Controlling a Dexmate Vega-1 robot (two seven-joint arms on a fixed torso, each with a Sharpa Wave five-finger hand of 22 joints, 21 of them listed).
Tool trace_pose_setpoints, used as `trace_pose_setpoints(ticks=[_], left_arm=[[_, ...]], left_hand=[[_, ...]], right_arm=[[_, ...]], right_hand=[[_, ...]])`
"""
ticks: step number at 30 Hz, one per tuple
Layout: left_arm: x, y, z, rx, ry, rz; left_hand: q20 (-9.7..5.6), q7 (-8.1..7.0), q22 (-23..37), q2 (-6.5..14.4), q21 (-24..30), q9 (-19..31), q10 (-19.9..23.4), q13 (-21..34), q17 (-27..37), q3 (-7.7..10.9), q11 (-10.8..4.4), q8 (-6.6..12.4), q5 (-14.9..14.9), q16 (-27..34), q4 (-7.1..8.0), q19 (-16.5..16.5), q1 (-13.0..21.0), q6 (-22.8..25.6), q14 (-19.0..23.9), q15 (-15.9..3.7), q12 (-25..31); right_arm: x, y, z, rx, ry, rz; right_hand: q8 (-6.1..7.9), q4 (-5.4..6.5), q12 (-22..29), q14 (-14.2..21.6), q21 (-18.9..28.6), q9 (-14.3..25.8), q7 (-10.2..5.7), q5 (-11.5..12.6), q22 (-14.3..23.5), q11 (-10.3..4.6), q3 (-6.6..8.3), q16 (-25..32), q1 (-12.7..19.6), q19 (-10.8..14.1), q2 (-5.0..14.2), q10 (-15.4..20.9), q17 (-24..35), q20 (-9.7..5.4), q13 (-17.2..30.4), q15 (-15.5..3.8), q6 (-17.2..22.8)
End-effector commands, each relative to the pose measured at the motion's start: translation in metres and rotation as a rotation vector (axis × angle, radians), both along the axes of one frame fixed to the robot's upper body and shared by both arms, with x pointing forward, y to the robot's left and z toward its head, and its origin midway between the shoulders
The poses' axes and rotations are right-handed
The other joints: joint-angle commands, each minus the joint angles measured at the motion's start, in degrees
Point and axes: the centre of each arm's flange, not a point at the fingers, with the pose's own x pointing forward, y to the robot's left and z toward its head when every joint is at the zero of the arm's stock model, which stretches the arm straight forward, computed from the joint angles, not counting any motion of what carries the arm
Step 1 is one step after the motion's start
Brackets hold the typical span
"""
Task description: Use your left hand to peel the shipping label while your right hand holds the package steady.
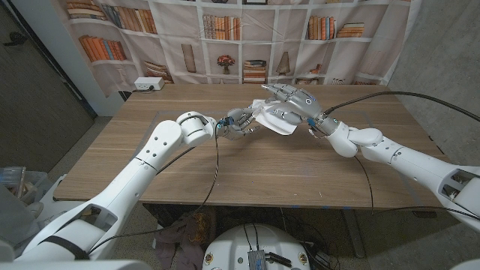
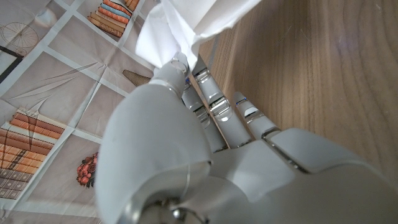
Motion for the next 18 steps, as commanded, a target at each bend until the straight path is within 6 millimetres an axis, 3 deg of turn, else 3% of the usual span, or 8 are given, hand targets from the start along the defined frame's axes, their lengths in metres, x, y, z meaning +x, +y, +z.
trace_pose_setpoints(ticks=[1, 7, 14, 18], left_arm=[[0.0007, -0.0008, -0.0004, 0.0, -0.001, 0.007], [0.0014, -0.003, -0.0001, 0.005, 0.0, 0.007], [0.0016, -0.0055, 0.001, 0.004, -0.004, -0.007], [0.0011, -0.0042, 0.0007, 0.008, -0.003, -0.002]], left_hand=[[0.29, 0.0, 0.2, 0.1, 0.0, 0.0, 0.5, 0.2, 0.1, 0.52, -0.05, -0.34, -0.3, 0.0, -0.22, 0.0, -0.1, 0.7, 0.6, -0.2, 0.3], [0.31, -0.03, 0.2, 0.0, 0.0, 0.0, 0.5, 0.2, 0.1, 0.58, -0.04, -0.38, -0.3, 0.0, -0.3, 0.0, 0.0, 0.8, 0.6, -0.23, 0.3], [0.32, 0.04, 0.2, 0.1, 0.0, 0.0, 0.4, 0.2, 0.2, 0.64, -0.03, -0.45, -0.3, 0.0, -0.23, -0.1, -0.1, 0.8, 0.6, -0.2, 0.2], [0.33, -0.02, 0.2, 0.1, 0.0, 0.0, 0.4, 0.1, 0.2, 0.63, -0.03, -0.42, -0.3, 0.0, -0.16, -0.1, -0.2, 0.9, 0.6, -0.09, 0.2]], right_arm=[[-0.0052, -0.003, -0.0009, 0.01, -0.003, 0.045], [-0.008, -0.004, -0.0007, 0.004, -0.006, 0.066], [-0.0068, -0.002, -0.0062, -0.013, 0.009, 0.067], [-0.0052, -0.0024, -0.0065, -0.01, 0.015, 0.052]], right_hand=[[0.13, -0.1, 0.4, 0.5, 0.2, 0.0, -0.62, 0.2, 0.1, -0.12, 0.83, 0.3, 1.3, 0.1, 0.46, 0.6, 0.3, -4.53, 0.5, -10.4, -0.2], [-0.47, 0.12, 0.9, 0.2, 0.1, 0.1, -0.64, 0.4, 0.3, 0.18, 1.47, 0.4, 2.4, -0.5, 1.15, -1.9, 0.9, -3.67, 1.9, -10.1, -1.0], [0.1, 0.29, 5.7, 1.8, 0.5, 0.2, -2.23, 0.8, 0.5, 0.1, 2.61, 1.2, 4.5, -0.4, 1.23, 1.8, 1.7, -3.51, 5.5, -10.43, 2.1], [0.09, 0.74, 7.0, 2.0, 0.7, 0.1, -2.3, 0.6, 0.5, 0.04, 2.11, 1.3, 4.0, -0.1, 0.64, 2.6, 1.9, -3.41, 6.4, -9.98, 2.7]])
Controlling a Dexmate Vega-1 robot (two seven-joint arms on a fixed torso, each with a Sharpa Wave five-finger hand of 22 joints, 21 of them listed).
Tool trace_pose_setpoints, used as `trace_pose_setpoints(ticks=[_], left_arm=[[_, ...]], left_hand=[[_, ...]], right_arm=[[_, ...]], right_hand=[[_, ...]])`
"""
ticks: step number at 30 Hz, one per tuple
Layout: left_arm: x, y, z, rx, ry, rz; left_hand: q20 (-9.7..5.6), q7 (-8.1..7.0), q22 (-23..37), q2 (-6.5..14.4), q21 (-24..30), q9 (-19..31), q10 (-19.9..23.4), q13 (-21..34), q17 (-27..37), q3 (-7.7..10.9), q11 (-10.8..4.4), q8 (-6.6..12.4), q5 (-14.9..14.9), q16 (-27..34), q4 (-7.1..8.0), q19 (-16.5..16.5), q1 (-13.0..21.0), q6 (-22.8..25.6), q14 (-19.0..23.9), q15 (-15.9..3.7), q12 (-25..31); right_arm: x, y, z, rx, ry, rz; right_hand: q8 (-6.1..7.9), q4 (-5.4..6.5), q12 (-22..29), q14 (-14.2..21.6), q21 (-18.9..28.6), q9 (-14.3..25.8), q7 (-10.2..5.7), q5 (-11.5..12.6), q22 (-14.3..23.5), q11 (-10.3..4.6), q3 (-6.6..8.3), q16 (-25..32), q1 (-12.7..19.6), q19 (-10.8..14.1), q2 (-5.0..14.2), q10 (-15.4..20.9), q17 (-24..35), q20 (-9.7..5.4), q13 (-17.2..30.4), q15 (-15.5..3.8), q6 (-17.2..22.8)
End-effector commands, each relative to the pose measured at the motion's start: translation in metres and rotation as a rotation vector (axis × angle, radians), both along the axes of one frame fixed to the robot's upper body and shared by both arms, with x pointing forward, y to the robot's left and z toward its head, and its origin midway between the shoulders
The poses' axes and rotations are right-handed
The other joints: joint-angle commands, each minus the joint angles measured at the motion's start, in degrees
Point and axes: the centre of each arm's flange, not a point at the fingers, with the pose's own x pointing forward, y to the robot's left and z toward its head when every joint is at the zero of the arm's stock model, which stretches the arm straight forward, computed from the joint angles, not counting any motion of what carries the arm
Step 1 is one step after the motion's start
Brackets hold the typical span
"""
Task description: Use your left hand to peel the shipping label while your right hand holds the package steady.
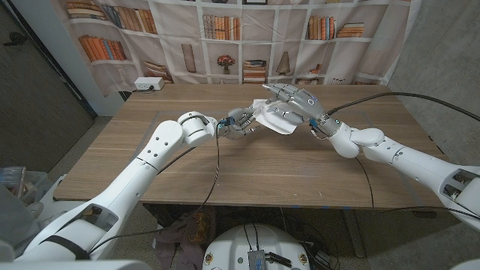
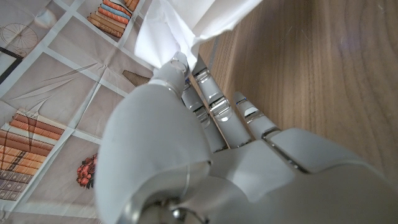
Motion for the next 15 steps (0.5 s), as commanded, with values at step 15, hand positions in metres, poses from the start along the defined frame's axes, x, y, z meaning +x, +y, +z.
trace_pose_setpoints(ticks=[15], left_arm=[[-0.0024, 0.0033, -0.0007, 0.005, -0.01, -0.02]], left_hand=[[0.28, -0.06, 0.2, -0.1, 0.0, 0.0, 0.6, 0.1, 0.2, 0.57, -0.03, -0.11, -0.3, 0.0, -0.01, -0.2, -0.2, 0.5, 0.4, -0.01, 0.2]], right_arm=[[0.0026, 0.0038, -0.0042, -0.009, 0.025, -0.039]], right_hand=[[-0.25, 1.16, 1.3, 0.2, 0.7, 0.1, 0.94, -0.4, 0.1, -0.06, -1.59, 0.3, -1.4, 0.7, -2.01, -1.3, 0.5, -2.98, 1.7, -9.61, 0.2]])
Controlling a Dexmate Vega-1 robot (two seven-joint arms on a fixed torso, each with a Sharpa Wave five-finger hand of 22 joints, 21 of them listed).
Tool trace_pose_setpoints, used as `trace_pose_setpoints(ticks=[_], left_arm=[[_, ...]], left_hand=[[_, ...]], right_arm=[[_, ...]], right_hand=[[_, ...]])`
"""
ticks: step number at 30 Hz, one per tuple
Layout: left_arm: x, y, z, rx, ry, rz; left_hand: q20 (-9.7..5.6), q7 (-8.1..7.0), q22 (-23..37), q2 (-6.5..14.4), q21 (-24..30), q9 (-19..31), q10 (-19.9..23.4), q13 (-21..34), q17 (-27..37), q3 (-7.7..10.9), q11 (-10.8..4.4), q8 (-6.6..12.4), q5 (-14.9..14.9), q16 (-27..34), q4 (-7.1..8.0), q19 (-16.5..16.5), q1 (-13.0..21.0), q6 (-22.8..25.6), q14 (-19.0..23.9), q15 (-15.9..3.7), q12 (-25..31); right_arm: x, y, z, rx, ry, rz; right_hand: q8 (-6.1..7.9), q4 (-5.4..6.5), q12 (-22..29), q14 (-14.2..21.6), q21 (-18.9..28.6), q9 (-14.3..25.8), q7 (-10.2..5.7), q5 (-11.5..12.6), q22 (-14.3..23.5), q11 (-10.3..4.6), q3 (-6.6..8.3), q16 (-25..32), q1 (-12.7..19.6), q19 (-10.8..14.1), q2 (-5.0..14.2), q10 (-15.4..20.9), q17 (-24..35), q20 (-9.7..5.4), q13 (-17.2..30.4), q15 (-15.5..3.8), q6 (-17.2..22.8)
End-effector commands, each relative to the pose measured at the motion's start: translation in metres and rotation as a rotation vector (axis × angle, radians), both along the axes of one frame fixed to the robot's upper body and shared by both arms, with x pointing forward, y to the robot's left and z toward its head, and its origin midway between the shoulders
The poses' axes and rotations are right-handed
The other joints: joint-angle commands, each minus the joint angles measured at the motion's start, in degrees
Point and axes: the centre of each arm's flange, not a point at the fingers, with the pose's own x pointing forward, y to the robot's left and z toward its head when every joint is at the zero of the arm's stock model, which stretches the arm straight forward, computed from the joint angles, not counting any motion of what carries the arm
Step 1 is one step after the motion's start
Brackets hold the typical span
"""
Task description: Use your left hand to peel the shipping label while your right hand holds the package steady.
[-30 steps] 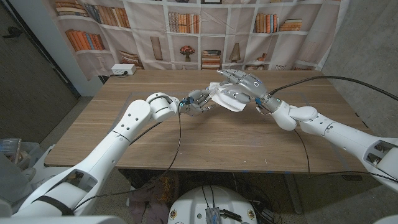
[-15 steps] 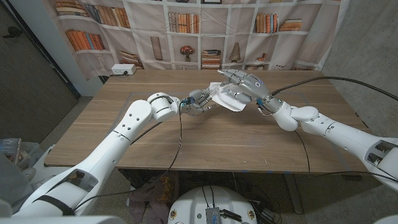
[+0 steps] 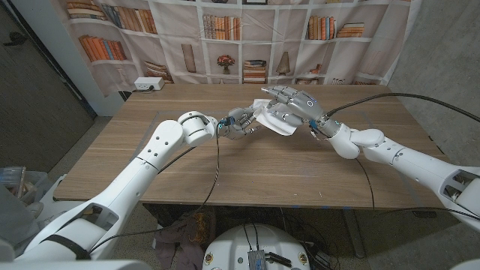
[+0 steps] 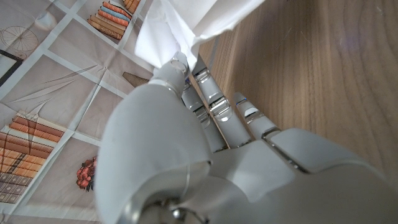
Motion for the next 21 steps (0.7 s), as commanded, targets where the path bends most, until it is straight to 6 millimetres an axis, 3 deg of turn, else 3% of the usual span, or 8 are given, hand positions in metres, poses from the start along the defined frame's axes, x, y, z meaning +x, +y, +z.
trace_pose_setpoints(ticks=[1, 21], left_arm=[[-0.0021, 0.0047, -0.0017, -0.004, -0.003, -0.011], [-0.0059, 0.0045, -0.0064, 0.001, 0.001, -0.042]], left_hand=[[0.09, -0.03, 0.2, -0.1, 0.0, 0.0, 0.6, 0.2, 0.3, 0.59, -0.01, -0.16, -0.3, 0.0, -0.01, 0.0, -0.2, 0.4, 0.3, -0.1, 0.3], [0.02, 0.0, 0.2, -0.2, 0.0, 0.0, 0.8, 0.1, 0.4, 0.75, 0.02, -0.25, -0.4, 0.0, -0.04, -0.1, -0.2, 0.8, 0.4, -0.09, 0.2]], right_arm=[[0.0026, 0.0025, -0.0006, -0.002, 0.014, -0.036], [0.0039, 0.0053, 0.0004, 0.002, 0.01, -0.059]], right_hand=[[-0.3, 0.15, 0.0, 0.1, 0.5, 0.1, 0.5, -0.1, 0.1, 0.01, -0.57, 0.3, -0.1, 0.7, -0.65, -1.1, 0.1, -2.98, 0.4, -9.62, -0.2], [-0.54, -0.28, -0.4, -0.1, 0.8, 0.1, 0.84, 0.1, 0.1, 0.02, -0.24, 0.0, 0.5, 1.1, -0.31, -3.3, 0.1, -3.16, 0.7, -9.97, -0.5]])
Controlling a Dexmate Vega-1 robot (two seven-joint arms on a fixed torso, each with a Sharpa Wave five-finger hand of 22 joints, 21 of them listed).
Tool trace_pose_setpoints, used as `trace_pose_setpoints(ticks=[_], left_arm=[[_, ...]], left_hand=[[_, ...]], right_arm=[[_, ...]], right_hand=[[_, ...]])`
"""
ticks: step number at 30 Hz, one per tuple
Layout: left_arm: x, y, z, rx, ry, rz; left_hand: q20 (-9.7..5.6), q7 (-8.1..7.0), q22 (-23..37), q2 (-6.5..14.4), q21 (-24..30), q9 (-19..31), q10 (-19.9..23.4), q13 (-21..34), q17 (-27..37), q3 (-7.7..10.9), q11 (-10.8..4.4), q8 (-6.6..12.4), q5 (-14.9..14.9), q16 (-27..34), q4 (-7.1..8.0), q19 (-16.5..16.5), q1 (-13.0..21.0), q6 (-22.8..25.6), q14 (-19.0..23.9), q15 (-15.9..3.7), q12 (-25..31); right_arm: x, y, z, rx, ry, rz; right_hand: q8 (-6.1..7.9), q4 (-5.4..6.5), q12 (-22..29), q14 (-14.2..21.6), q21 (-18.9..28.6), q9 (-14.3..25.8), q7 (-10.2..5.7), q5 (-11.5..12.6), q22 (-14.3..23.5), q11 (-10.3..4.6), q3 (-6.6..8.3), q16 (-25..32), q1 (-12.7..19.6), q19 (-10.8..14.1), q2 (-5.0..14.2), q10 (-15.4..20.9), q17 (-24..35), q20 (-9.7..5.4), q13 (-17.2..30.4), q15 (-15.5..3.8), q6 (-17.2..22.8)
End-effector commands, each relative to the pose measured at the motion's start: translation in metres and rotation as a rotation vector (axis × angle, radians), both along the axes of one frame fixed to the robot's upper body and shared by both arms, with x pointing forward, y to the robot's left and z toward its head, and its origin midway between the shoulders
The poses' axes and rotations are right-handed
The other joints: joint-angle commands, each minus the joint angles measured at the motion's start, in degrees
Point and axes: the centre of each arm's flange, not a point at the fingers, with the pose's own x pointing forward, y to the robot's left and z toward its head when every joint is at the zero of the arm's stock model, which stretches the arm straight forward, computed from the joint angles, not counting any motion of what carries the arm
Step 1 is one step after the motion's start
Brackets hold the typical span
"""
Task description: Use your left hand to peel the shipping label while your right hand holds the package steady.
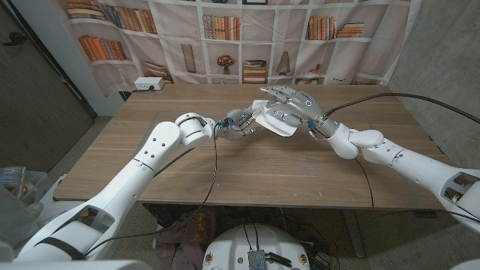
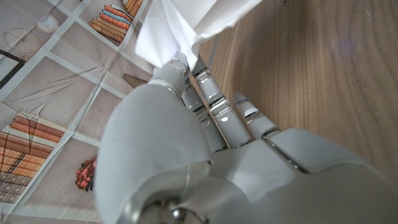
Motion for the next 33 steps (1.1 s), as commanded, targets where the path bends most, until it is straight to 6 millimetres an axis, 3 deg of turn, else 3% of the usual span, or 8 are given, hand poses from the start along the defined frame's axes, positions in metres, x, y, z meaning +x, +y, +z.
trace_pose_setpoints(ticks=[1, 15, 22, 33], left_arm=[[-0.0027, -0.0022, -0.0025, 0.009, -0.002, -0.025], [-0.0058, -0.0055, -0.0058, 0.015, 0.006, -0.048], [-0.0061, -0.0059, -0.0066, 0.019, 0.007, -0.049], [-0.0056, -0.0069, -0.0065, 0.006, 0.006, -0.051]], left_hand=[[-0.06, -0.01, 0.2, -0.3, 0.0, 0.0, 0.5, 0.1, 0.2, 0.5, 0.02, -0.22, -0.4, 0.2, 0.1, -0.1, -0.2, 0.9, 0.5, -0.21, 0.2], [-0.05, -0.1, 0.2, -0.4, 0.0, 0.0, 0.5, 0.0, 0.2, 0.57, 0.05, -0.34, -0.4, 0.2, 0.1, -0.2, -0.2, 1.0, 0.5, -0.1, 0.2], [-0.05, -0.15, 0.2, -0.3, 0.0, 0.0, 0.6, 0.0, 0.2, 0.66, 0.06, -0.42, -0.4, 0.1, 0.12, -0.3, -0.2, 0.9, 0.4, -0.11, 0.2], [-0.07, -0.18, 0.2, -0.4, 0.0, 0.0, 0.5, 0.0, 0.3, 0.71, 0.04, -0.5, -0.4, 0.2, 0.13, -0.3, -0.2, 1.0, 0.5, -0.17, 0.1]], right_arm=[[0.0019, 0.0016, -0.0006, 0.002, 0.002, -0.017], [0.0027, 0.0008, -0.0028, 0.017, -0.006, -0.021], [0.0014, 0.0001, -0.0026, 0.037, -0.013, 0.008], [0.0007, -0.0015, -0.0015, 0.051, -0.007, 0.023]], right_hand=[[-0.11, -0.37, -0.1, -0.1, 0.4, 0.1, 0.35, 0.2, 0.1, -0.07, 0.16, 0.0, 0.8, 0.5, -0.02, -0.4, 0.1, -3.2, 0.2, -9.95, 0.0], [0.17, -1.07, -0.1, 0.8, 1.0, 0.1, 0.29, 0.5, 0.1, -0.03, 1.02, 0.0, 2.1, 1.9, 0.3, -1.1, -0.1, -4.54, 0.3, -10.25, 0.9], [0.98, -0.56, 5.3, 5.2, 2.2, 0.0, -1.27, 1.4, 0.4, 0.12, 2.79, 1.6, 4.4, 4.2, 2.22, 6.0, 0.6, -6.57, 2.6, -10.83, 5.4], [0.97, 0.11, 8.4, 8.0, 3.1, 0.0, -0.94, 1.7, 0.7, 0.26, 3.35, 2.7, 5.0, 5.1, 1.93, 8.4, 1.6, -6.74, 4.4, -10.95, 7.8]])
